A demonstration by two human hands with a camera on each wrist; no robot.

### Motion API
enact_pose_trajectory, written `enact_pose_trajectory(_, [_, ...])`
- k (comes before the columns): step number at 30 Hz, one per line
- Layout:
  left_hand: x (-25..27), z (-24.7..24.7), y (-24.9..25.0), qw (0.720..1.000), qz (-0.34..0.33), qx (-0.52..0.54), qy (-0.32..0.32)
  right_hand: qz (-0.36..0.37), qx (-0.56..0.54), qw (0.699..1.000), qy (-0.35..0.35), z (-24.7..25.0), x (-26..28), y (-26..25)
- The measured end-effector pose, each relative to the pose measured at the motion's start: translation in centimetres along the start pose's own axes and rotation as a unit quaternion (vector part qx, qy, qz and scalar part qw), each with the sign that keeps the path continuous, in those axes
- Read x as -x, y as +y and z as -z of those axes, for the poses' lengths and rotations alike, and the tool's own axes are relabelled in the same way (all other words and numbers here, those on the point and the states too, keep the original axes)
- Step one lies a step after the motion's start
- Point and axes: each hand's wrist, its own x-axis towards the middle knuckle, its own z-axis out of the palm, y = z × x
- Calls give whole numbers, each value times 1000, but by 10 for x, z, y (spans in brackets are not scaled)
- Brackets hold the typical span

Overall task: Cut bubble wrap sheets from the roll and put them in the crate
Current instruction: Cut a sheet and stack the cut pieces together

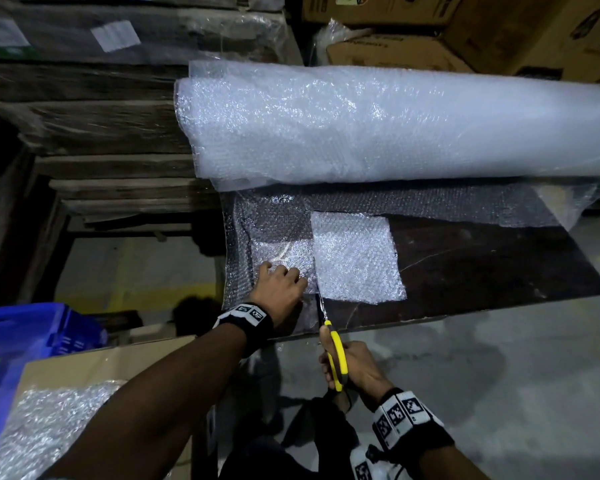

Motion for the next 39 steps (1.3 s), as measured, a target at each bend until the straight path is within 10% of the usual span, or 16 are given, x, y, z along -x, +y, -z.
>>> enact_pose_trajectory(39, [-10,3,2,999,-4,4,35,-70,-8,997,-5,-4,-17,-27])
